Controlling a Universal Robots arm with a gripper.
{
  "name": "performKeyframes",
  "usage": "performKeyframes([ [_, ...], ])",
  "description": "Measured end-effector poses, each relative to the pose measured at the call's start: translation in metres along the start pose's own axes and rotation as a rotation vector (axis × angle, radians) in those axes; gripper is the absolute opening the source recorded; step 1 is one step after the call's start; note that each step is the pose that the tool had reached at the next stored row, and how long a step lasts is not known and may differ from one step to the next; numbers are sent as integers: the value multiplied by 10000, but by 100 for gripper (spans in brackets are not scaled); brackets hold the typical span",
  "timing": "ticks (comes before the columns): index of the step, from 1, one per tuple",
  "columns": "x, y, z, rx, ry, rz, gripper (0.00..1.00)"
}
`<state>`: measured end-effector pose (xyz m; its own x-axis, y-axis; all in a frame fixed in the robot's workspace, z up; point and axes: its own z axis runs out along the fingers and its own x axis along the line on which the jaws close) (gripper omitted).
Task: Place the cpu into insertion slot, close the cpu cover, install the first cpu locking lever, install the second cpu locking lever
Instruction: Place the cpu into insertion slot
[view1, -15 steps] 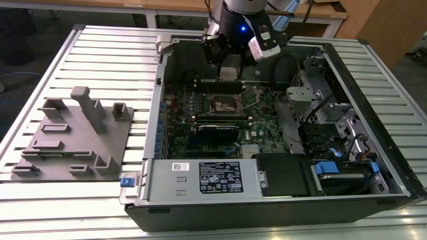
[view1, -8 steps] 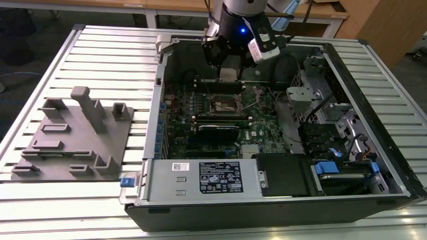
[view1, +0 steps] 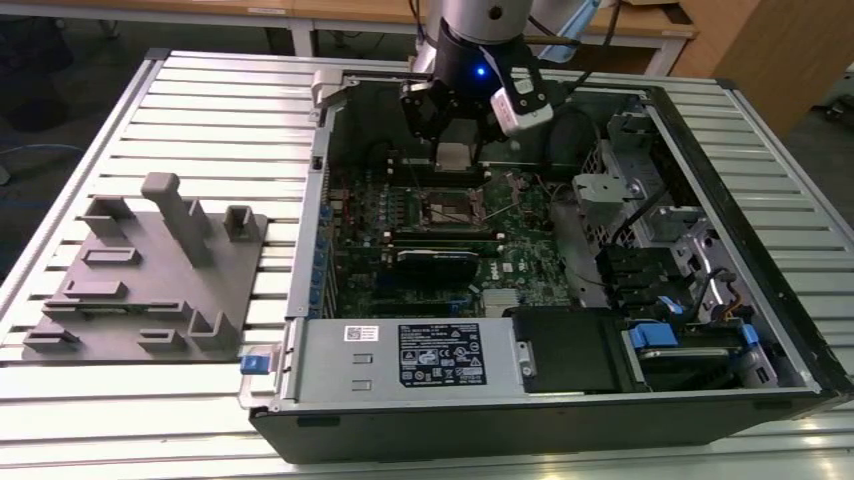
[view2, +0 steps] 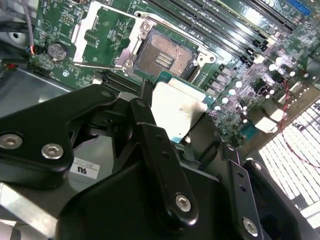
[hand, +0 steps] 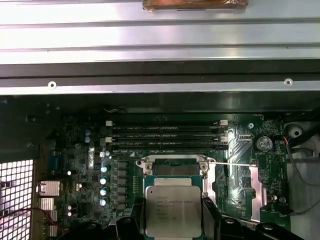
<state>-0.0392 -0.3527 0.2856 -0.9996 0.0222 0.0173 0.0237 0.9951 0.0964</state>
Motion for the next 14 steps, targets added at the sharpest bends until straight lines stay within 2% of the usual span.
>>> performKeyframes([
  [6,-2,-10,105,-1,-1,1,54],
  [14,-2,-11,111,0,-1,10,54],
])
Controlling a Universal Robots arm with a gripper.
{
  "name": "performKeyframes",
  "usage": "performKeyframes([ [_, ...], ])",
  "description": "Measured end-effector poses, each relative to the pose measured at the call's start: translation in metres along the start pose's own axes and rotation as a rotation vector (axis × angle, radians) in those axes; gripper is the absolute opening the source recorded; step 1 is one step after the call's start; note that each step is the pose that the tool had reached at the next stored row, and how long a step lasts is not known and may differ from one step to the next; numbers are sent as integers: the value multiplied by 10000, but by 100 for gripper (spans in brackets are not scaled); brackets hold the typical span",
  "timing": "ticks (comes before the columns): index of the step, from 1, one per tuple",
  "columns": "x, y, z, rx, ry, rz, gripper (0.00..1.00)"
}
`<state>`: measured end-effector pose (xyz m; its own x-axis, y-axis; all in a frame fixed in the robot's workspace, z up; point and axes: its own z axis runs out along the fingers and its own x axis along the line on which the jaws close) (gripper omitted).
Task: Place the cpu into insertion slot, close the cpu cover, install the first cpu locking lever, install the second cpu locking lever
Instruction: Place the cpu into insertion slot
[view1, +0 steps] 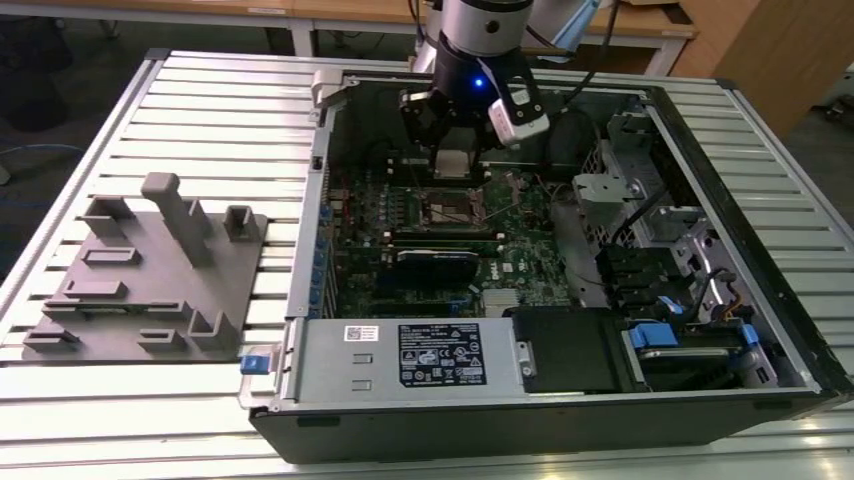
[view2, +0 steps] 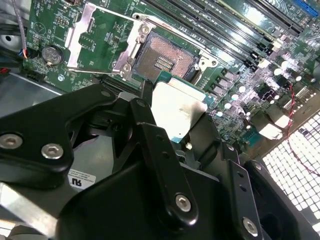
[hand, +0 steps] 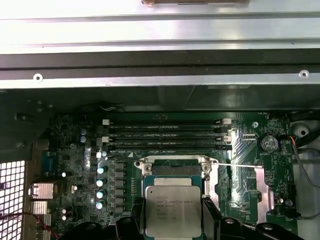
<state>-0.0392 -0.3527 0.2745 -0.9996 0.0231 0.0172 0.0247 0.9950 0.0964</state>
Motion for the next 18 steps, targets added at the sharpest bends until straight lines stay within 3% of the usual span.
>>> performKeyframes([
  [7,0,-2,18,-16,-104,1080,54],
  [18,0,-2,19,-24,-127,1313,54],
])
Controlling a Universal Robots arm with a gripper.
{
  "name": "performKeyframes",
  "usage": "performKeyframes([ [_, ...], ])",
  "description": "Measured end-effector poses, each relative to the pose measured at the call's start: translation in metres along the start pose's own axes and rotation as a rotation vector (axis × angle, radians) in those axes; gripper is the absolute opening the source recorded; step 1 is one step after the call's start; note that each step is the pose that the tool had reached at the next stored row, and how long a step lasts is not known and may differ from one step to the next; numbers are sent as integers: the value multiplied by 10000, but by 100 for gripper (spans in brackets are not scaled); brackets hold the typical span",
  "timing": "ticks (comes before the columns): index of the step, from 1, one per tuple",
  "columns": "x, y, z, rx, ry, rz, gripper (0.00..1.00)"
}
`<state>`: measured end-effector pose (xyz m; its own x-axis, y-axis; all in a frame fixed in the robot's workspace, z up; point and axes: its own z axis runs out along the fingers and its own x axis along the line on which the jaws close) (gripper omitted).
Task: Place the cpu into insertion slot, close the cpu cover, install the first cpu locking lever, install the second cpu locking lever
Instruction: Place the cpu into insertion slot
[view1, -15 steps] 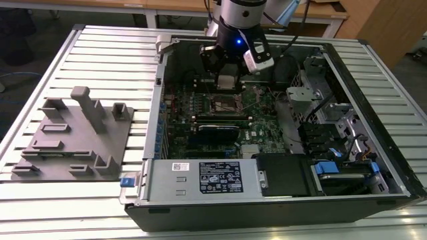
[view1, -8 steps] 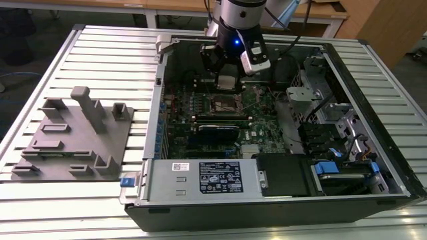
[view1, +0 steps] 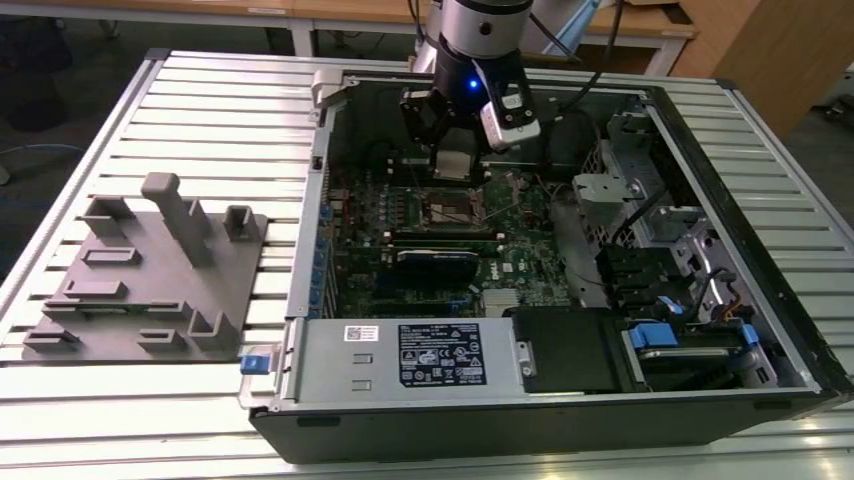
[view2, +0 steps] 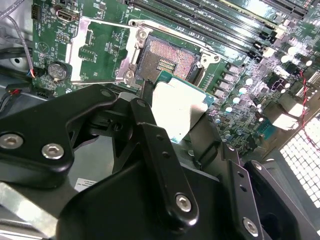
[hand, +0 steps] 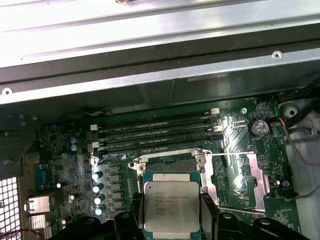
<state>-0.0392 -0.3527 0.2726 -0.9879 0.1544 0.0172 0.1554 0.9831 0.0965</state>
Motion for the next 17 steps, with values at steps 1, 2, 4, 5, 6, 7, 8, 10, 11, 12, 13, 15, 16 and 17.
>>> performKeyframes([
  [1,0,0,0,0,0,2,54],
  [2,0,0,0,0,0,4,54],
  [4,0,0,1,3,-2,31,54],
  [5,0,-1,4,0,-10,101,54],
  [6,0,-1,7,-3,-20,209,54],
  [7,0,-1,11,-7,-34,349,54],
  [8,0,-2,16,-11,-51,524,54],
  [10,0,-3,27,-14,-85,882,54],
  [11,-1,-3,34,-18,-103,1060,54],
  [12,-1,-4,41,-21,-122,1255,54],
  [13,-1,-5,47,-25,-139,1435,54],
  [15,-1,-6,59,-31,-174,1793,54],
  [16,-1,-6,64,-34,-191,1970,54],
  [17,-1,-7,68,-37,-209,2151,54],
])
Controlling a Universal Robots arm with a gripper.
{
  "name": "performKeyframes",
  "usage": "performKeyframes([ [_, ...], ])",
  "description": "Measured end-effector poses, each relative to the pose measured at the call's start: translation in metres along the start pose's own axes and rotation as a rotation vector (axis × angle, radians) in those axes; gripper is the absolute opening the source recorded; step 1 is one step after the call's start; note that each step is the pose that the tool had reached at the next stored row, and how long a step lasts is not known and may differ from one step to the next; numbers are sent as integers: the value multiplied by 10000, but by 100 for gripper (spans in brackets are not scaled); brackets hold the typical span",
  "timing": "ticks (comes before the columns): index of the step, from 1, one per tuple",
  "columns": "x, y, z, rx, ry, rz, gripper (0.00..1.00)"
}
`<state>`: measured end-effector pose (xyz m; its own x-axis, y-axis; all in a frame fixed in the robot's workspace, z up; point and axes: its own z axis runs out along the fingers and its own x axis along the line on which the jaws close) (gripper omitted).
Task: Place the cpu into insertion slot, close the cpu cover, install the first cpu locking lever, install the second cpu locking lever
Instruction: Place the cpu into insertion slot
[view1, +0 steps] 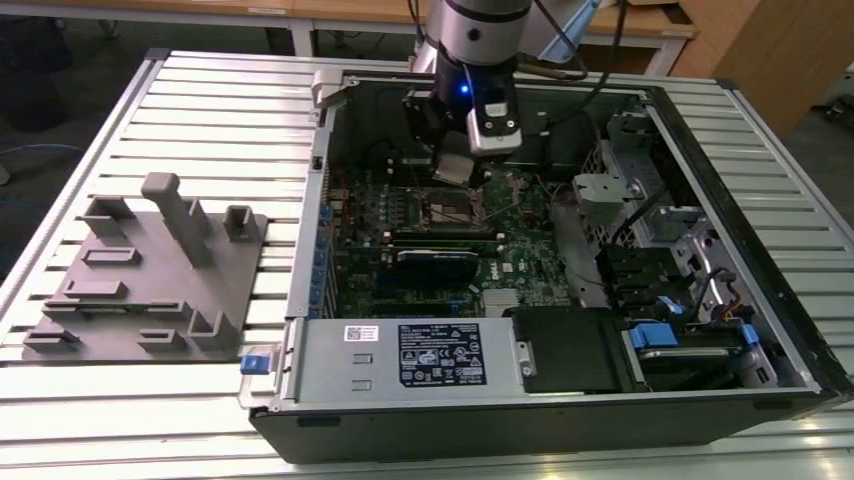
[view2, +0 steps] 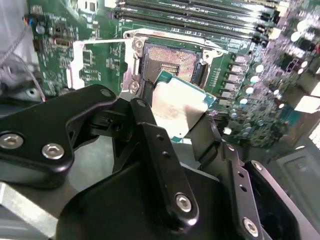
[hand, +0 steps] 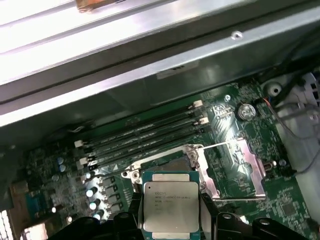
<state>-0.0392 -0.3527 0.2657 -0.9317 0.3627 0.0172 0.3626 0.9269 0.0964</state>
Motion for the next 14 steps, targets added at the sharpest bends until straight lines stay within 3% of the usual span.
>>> performKeyframes([
  [5,0,-2,11,-11,-85,886,54],
  [14,0,-1,12,-14,-89,925,54],
])
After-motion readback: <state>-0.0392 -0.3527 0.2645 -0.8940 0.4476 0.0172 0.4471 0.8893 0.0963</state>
